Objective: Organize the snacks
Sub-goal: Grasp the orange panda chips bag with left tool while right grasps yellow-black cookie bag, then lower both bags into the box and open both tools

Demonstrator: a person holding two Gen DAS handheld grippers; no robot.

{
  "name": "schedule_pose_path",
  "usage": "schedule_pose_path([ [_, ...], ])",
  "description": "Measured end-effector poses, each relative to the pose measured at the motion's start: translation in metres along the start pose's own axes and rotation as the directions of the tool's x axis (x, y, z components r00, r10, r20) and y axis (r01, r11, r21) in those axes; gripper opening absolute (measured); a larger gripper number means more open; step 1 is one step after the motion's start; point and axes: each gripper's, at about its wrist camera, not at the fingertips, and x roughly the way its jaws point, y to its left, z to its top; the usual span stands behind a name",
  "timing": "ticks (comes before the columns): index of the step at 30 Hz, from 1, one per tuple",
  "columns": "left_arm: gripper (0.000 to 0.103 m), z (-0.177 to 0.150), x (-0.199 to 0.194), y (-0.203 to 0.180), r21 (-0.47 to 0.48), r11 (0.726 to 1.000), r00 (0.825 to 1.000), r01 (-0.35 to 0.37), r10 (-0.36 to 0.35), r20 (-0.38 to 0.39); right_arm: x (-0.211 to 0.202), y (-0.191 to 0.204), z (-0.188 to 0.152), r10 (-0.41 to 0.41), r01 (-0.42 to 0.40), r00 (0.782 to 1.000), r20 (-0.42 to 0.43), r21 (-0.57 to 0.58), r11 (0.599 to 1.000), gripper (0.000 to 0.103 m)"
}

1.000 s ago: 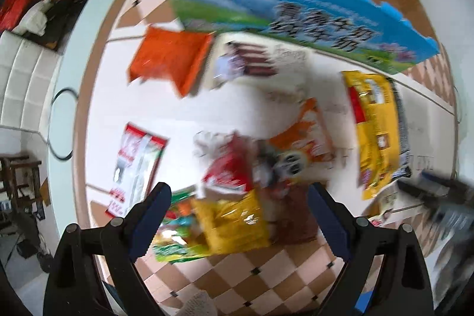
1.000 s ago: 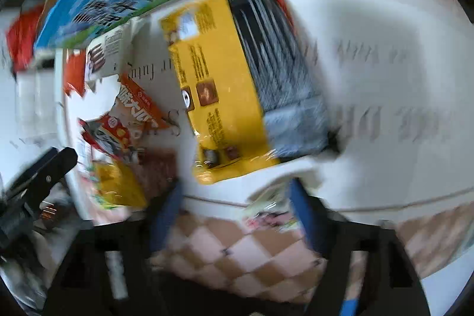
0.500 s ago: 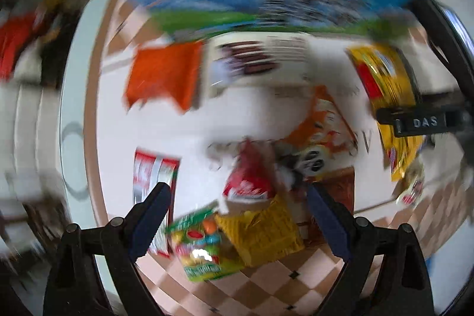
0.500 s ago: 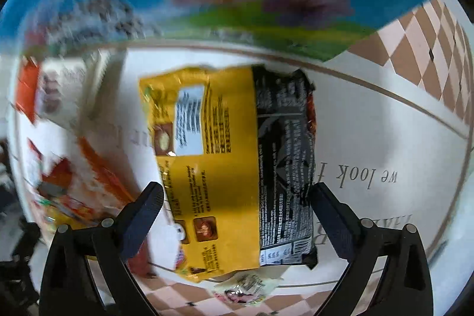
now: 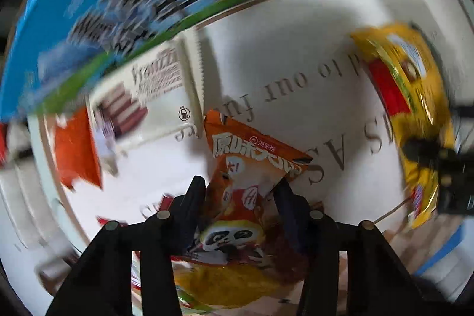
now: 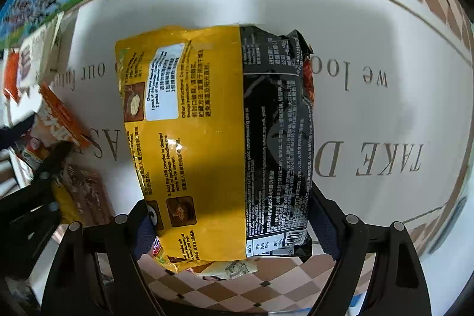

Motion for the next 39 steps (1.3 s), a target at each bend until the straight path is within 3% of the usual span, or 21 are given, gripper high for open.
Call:
schedule_pose_path([
  [2,0.045,0.000,0.004,0.022,-0.138,0.988,0.997,0.072,-0.076,-0.024,-0.005,-0.008,-0.001,0.014,-0.014,1.000,0.011,0.013,1.000,0.090],
  [5,0.045,-0.010,0.012,0.058,-0.342,0.921,0.977,0.188,-0.211,-0.029,-0.010,-0.007,-0.002,0.016,-0.016,1.000,0.023,0.022,1.000,0.091],
  [6,0.045,-0.014,0.015,0.067,-0.389,0.895,0.969,0.216,-0.245,-0.025,-0.011,-0.007,-0.002,0.014,-0.015,1.000,0.025,0.023,1.000,0.091],
  [8,0.045,-0.019,0.021,0.077,-0.425,0.872,0.960,0.241,-0.277,-0.025,-0.010,-0.005,-0.002,0.013,-0.014,1.000,0.027,0.031,0.999,0.091],
  [10,0.047,-0.022,0.027,0.079,-0.413,0.877,0.960,0.245,-0.280,-0.025,-0.010,0.005,-0.003,0.015,-0.016,1.000,0.026,0.041,0.999,0.091],
  [13,0.048,-0.021,0.029,0.069,-0.335,0.922,0.975,0.195,-0.219,-0.034,-0.012,0.000,-0.001,0.003,-0.004,1.000,0.024,0.045,0.999,0.091],
  [16,0.048,-0.013,0.023,0.056,-0.286,0.947,0.986,0.145,-0.163,-0.038,-0.013,-0.004,0.006,-0.015,0.014,1.000,0.020,0.055,0.998,0.091],
  [19,0.041,-0.013,0.018,0.052,-0.293,0.946,0.989,0.135,-0.147,-0.019,-0.009,0.002,0.010,-0.039,0.038,0.999,0.014,0.067,0.997,0.091],
  [24,0.037,-0.037,0.009,0.062,-0.321,0.936,0.989,0.144,-0.146,0.018,-0.021,0.011,-0.004,-0.093,0.089,0.991,0.092,0.054,0.995,0.087],
  [29,0.036,-0.067,-0.006,0.058,-0.333,0.929,0.987,0.162,-0.148,0.067,-0.039,0.016,-0.023,-0.051,0.043,0.991,0.126,0.064,0.997,0.087],
  [34,0.036,-0.084,-0.052,0.063,-0.333,0.911,0.968,0.243,-0.204,0.147,-0.082,0.021,-0.046,0.054,-0.064,0.984,0.169,0.051,0.997,0.087],
  [39,0.036,-0.095,-0.130,0.087,-0.314,0.887,0.922,0.340,-0.249,0.295,-0.162,0.029,-0.053,0.161,-0.171,0.949,0.270,0.011,0.985,0.087],
])
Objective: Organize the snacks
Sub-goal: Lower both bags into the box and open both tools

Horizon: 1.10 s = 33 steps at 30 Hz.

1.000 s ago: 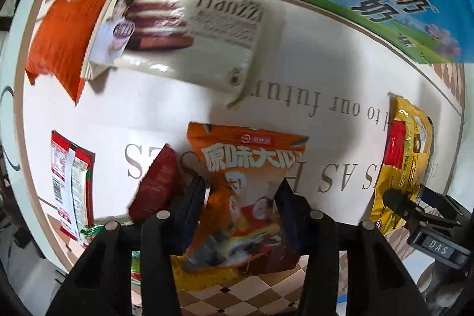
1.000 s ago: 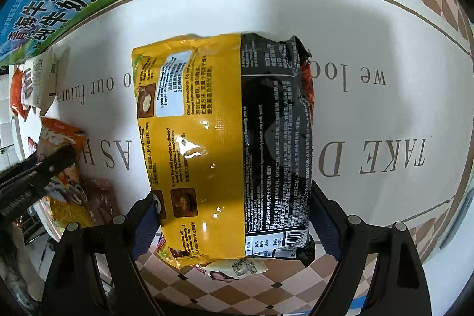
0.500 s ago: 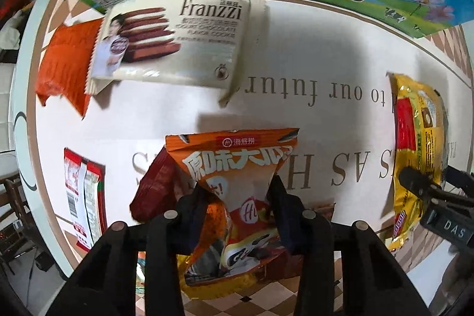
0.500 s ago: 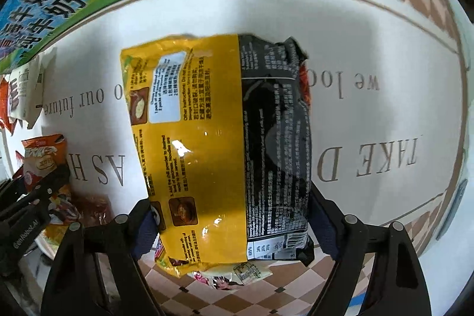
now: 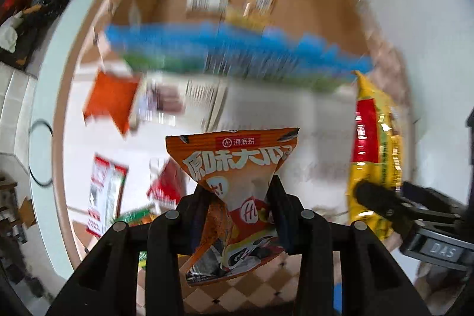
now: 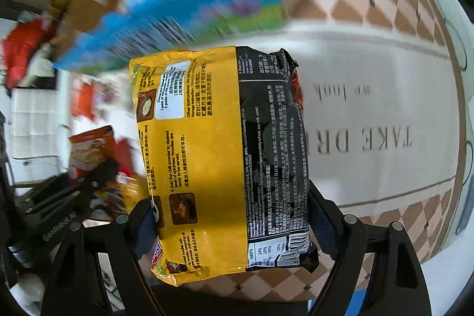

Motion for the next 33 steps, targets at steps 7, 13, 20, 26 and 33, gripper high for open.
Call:
schedule_pose_path([
  [7,0.036,0.113,-0.052,-0.017,0.024,1.000,0.993,-0.019,0.016,0.116,-0.072,0.044,0.067,0.077,-0.076,0.987,0.138,-0.011,0.997,0.087],
  [13,0.036,0.213,-0.007,0.016,0.018,0.993,0.993,-0.119,0.119,0.018,-0.063,0.069,0.169,-0.038,0.037,0.982,0.184,0.012,0.999,0.087],
  [20,0.036,0.252,0.078,0.032,0.041,0.986,0.963,-0.160,0.165,-0.212,0.010,0.064,0.242,-0.157,0.151,0.980,0.122,0.055,0.987,0.087],
  [26,0.036,0.247,0.119,0.039,0.038,0.986,0.941,-0.164,0.168,-0.294,0.059,0.058,0.260,-0.204,0.200,0.977,0.068,0.062,0.978,0.087],
  [33,0.038,0.243,0.134,0.043,0.048,0.983,0.930,-0.176,0.182,-0.320,0.080,0.046,0.276,-0.237,0.233,0.970,0.043,0.088,0.968,0.088],
])
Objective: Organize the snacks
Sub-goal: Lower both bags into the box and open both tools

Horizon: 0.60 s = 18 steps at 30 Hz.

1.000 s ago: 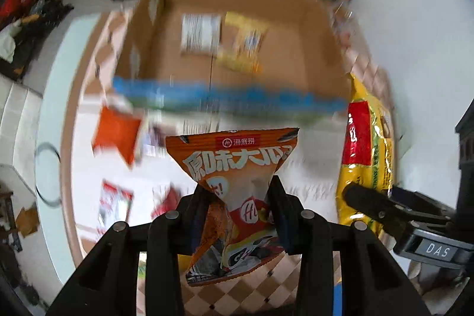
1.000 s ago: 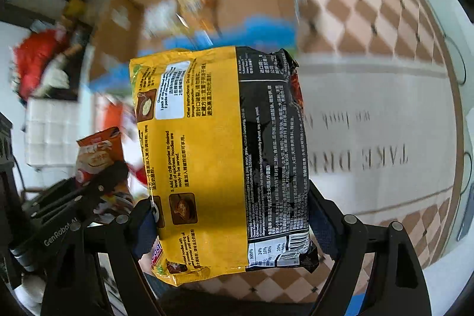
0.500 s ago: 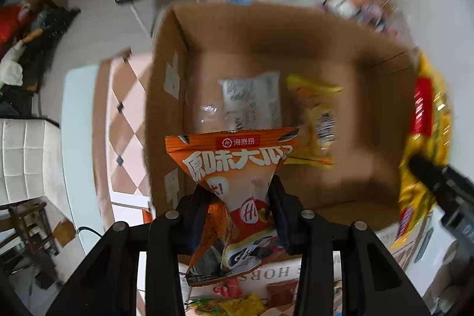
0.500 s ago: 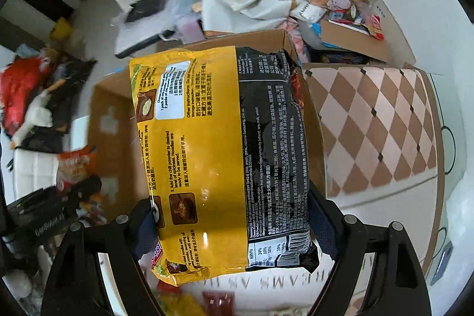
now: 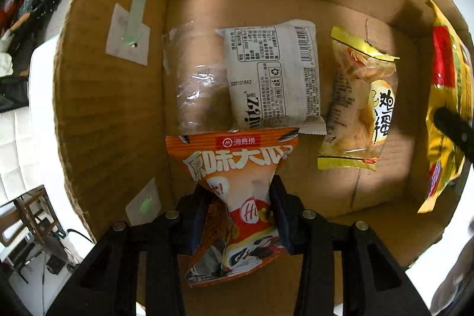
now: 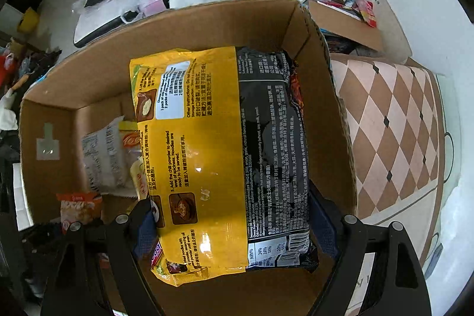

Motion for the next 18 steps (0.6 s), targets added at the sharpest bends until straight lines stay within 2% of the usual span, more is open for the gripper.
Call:
schedule_pose_path([
  [4,0.041,0.004,-0.001,-0.002,-0.008,1.000,1.000,0.021,-0.021,0.008,0.017,-0.002,0.009,-0.027,0.027,0.997,-0.076,-0.006,1.000,0.089],
  [5,0.045,0.004,-0.005,-0.003,-0.009,1.000,1.000,0.022,-0.022,0.019,0.016,-0.001,0.009,-0.025,0.024,0.997,-0.076,-0.015,1.000,0.091],
  [7,0.065,0.003,-0.011,-0.005,0.000,1.000,0.999,0.021,-0.021,0.038,0.011,0.003,0.008,-0.033,0.031,0.998,-0.058,-0.042,0.999,0.093],
  [13,0.086,-0.008,-0.032,-0.015,0.010,1.000,0.996,0.012,-0.013,0.090,-0.003,0.005,0.002,-0.017,0.013,0.999,-0.047,-0.073,0.997,0.094],
  [18,0.091,-0.024,-0.055,-0.021,0.004,1.000,0.990,0.022,-0.022,0.136,-0.016,0.000,-0.007,0.006,-0.008,0.999,-0.035,-0.075,0.997,0.094],
])
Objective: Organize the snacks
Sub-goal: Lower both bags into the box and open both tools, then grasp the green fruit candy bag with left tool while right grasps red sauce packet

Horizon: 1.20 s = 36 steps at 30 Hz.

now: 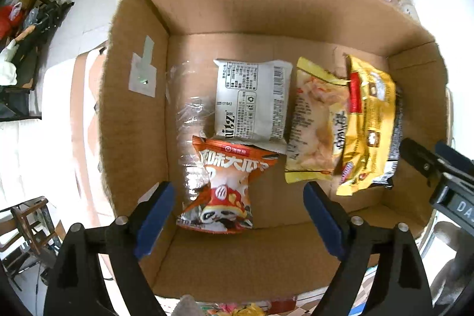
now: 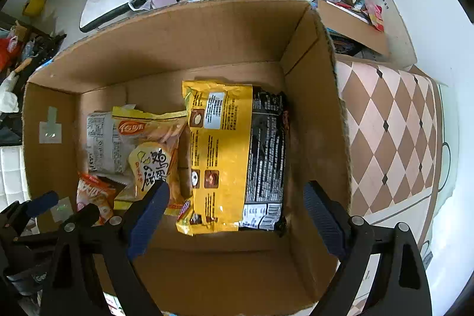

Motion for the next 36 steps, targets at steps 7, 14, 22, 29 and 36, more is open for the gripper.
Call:
schedule_pose_path([
  [7,0.093,-0.024,-0.044,-0.009,-0.007,1.000,0.996,0.007,-0.006,0.094,-0.021,-0.005,-0.022,0.036,-0.036,0.999,0.035,0.000,0.999,0.095],
  [14,0.093,-0.042,-0.079,0.005,-0.037,0.999,0.968,-0.016,0.025,0.249,-0.059,-0.007,-0.060,0.052,-0.050,0.990,0.133,-0.020,0.999,0.095],
  [22,0.093,-0.095,-0.107,0.009,-0.065,0.998,0.924,-0.022,0.045,0.381,-0.103,-0.006,-0.114,0.044,-0.030,0.968,0.246,-0.059,0.998,0.095],
  [29,0.093,-0.148,-0.126,0.007,-0.055,0.998,0.893,-0.042,0.062,0.446,-0.139,-0.009,-0.164,0.042,-0.017,0.940,0.337,-0.074,0.997,0.095],
  [36,0.093,-0.179,-0.143,0.004,-0.045,0.998,0.873,-0.036,0.054,0.485,-0.170,-0.009,-0.203,0.078,-0.045,0.920,0.385,-0.094,0.995,0.095],
])
